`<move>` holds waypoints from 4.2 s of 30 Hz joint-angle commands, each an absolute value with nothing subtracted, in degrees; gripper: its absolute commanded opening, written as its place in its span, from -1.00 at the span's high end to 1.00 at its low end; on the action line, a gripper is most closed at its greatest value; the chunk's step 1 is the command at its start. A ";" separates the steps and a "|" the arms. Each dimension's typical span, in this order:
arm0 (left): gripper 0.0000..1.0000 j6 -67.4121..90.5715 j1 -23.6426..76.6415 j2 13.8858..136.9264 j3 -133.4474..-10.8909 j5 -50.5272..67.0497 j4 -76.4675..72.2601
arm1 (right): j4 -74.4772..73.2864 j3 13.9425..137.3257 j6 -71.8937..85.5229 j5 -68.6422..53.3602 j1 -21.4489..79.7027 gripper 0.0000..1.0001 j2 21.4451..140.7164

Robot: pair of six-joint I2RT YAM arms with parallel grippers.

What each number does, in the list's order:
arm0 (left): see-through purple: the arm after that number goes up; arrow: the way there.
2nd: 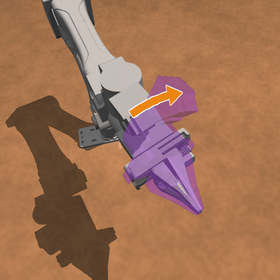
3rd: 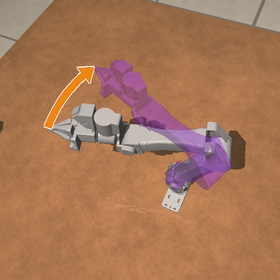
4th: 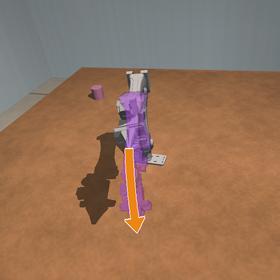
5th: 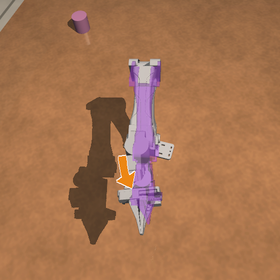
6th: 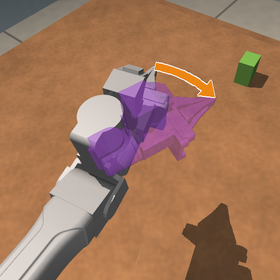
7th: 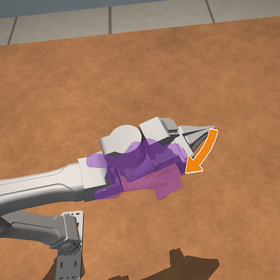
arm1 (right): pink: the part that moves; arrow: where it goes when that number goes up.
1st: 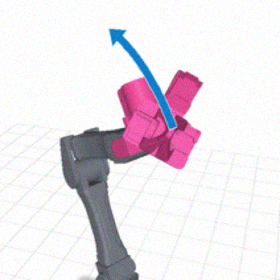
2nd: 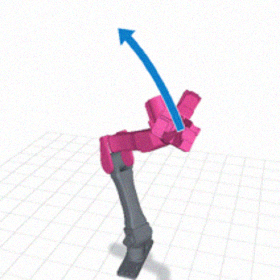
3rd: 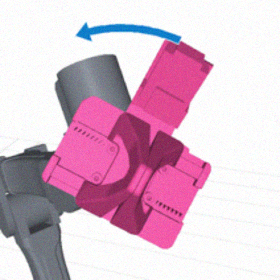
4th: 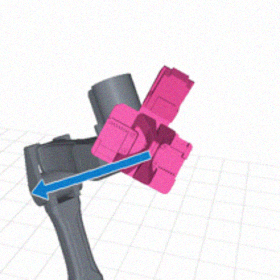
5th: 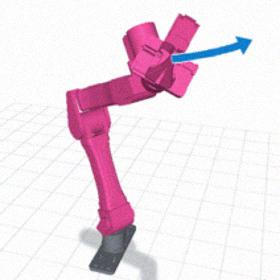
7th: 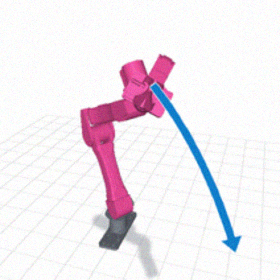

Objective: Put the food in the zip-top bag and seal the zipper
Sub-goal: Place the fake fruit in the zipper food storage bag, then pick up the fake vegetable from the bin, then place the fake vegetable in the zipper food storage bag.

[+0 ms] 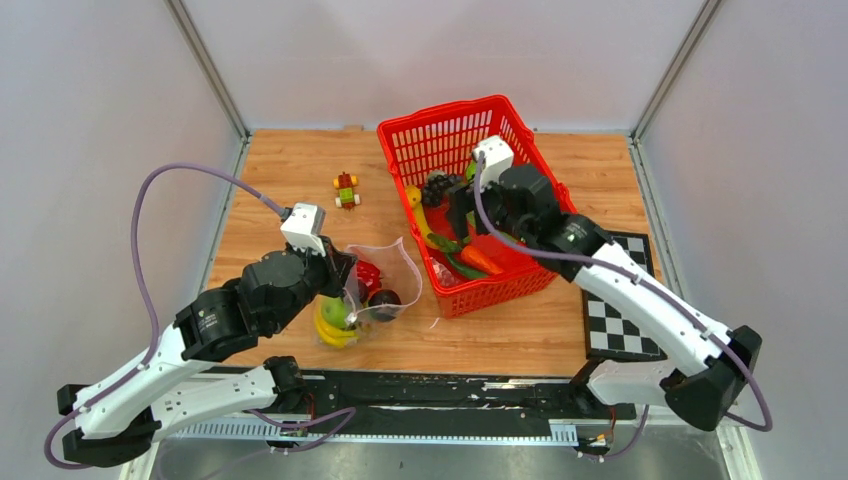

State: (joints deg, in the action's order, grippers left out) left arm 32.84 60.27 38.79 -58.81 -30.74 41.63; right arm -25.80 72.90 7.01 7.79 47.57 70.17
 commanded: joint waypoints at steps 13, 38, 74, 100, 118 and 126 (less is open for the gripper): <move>1.00 33.51 60.16 38.90 -60.47 -29.94 38.52 | -44.10 75.05 1.38 -5.84 31.74 -0.40 92.37; 1.00 33.24 60.20 39.03 -60.75 -29.07 39.04 | -40.15 77.75 -3.63 -0.04 31.78 -0.09 108.55; 1.00 33.26 60.19 39.63 -60.02 -27.75 37.41 | 13.93 52.16 2.70 -33.76 34.17 0.95 49.99; 1.00 33.17 60.21 35.85 -62.23 -20.80 36.57 | 7.69 54.44 -41.11 -52.02 56.13 1.00 70.52; 1.00 29.87 60.21 37.56 -67.87 -14.59 41.97 | -22.92 70.56 -48.83 -20.25 61.26 0.89 81.85; 1.00 31.52 60.21 37.45 -67.00 -18.73 41.21 | -13.63 68.83 -38.06 -27.41 62.58 -0.29 75.30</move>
State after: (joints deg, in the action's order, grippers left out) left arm 31.00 60.27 39.07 -64.69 -16.93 46.94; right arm -19.18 69.56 -43.48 -24.99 62.26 81.54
